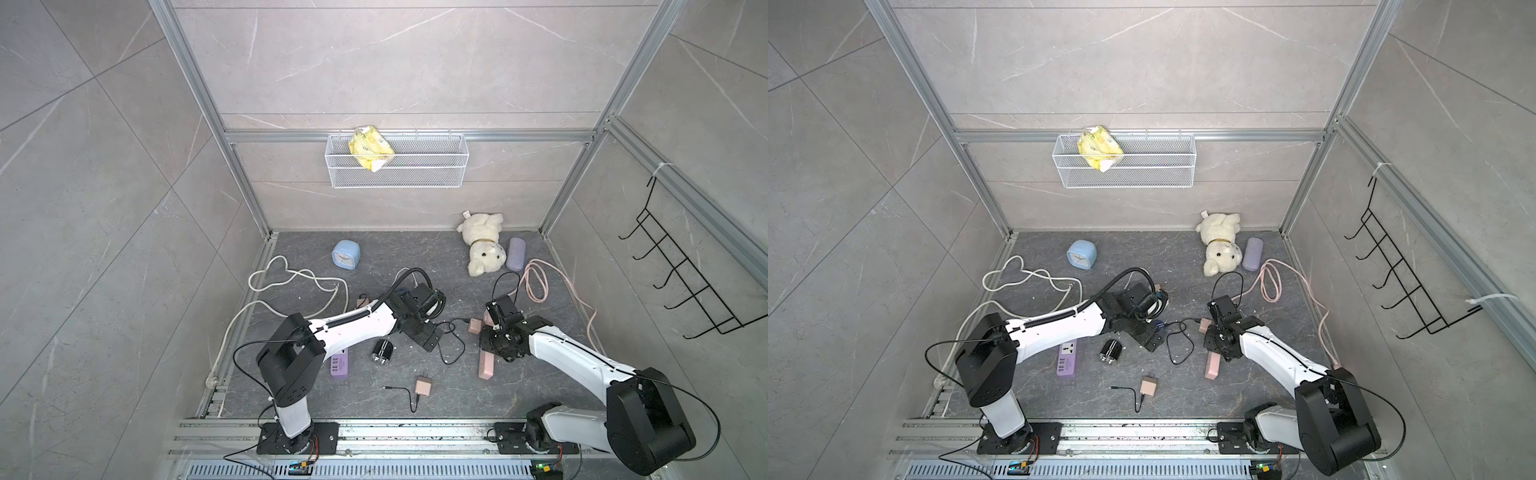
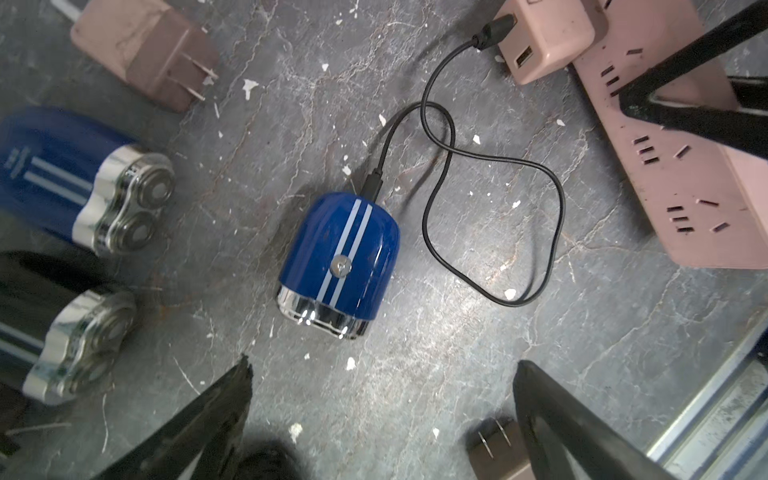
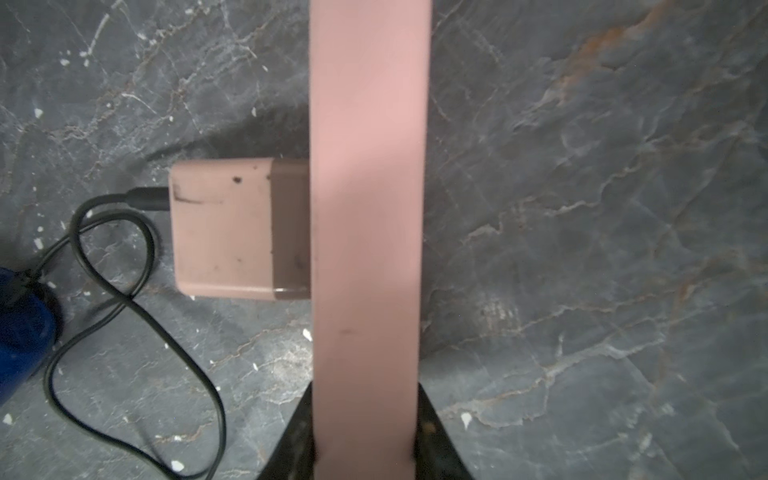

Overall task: Unplug the electric shaver
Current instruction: Pick up the electric shaver from the center of the board, then place the socket at the center of the board.

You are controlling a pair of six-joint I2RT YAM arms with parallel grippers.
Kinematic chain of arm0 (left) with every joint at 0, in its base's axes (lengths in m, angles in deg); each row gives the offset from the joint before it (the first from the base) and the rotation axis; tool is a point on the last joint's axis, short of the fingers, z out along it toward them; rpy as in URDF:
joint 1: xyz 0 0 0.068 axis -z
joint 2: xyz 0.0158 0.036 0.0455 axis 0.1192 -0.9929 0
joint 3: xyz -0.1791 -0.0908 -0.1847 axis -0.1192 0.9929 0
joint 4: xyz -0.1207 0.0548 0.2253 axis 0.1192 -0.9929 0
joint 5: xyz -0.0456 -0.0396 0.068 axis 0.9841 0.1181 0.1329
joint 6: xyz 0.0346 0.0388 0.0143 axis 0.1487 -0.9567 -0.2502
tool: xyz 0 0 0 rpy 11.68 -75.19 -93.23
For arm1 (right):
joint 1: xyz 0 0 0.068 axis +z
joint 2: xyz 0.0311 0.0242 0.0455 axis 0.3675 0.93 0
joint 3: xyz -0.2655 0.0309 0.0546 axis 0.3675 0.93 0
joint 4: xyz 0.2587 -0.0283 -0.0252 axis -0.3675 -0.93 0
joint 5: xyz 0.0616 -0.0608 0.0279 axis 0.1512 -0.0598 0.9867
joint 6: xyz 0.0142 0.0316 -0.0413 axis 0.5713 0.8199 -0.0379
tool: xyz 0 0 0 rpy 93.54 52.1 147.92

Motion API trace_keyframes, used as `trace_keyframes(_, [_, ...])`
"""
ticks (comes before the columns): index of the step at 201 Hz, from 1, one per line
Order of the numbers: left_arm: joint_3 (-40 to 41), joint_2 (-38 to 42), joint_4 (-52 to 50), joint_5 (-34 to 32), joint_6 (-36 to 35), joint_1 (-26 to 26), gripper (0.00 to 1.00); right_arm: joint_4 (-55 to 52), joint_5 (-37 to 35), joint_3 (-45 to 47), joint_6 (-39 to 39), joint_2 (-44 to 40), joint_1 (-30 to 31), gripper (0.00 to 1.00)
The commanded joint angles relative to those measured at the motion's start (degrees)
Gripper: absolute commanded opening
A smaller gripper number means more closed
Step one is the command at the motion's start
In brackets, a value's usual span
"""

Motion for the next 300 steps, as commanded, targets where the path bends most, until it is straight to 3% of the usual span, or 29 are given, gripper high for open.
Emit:
trace_keyframes(1, [-2.52, -2.03, 0.19, -1.41, -6.55, -0.56, 1.0, 0.58, 1.59, 0.55, -1.09, 0.37, -0.37, 0.0])
trace_keyframes(132, [-5.93, -9.93, 0.63, 3.71, -17.49, -3.77, 1.0, 4.3, 5.83, 2.4, -1.62, 2.84, -0.61, 0.0])
trace_keyframes(189, [-6.9, -12.02, 0.07, 5.69, -18.6, -4.03, 0.97, 4.16, 5.15, 2.6, -1.42, 3.69, -0.6, 0.0])
trace_keyframes(269, [-6.17, -13.54, -0.2, 8.11, -18.08, -4.03, 0.72, 3.16, 4.37, 2.91, -1.62, 3.95, -0.59, 0.0])
trace_keyframes(286, [-5.74, -13.41, -0.2, 8.21, -17.74, -4.04, 0.59, 3.01, 4.3, 2.93, -1.62, 3.8, -0.56, 0.0])
trace_keyframes(300, [-5.31, -13.32, -0.2, 8.17, -17.55, -4.07, 0.55, 2.91, 4.11, 2.95, -1.62, 3.87, -0.63, 0.0])
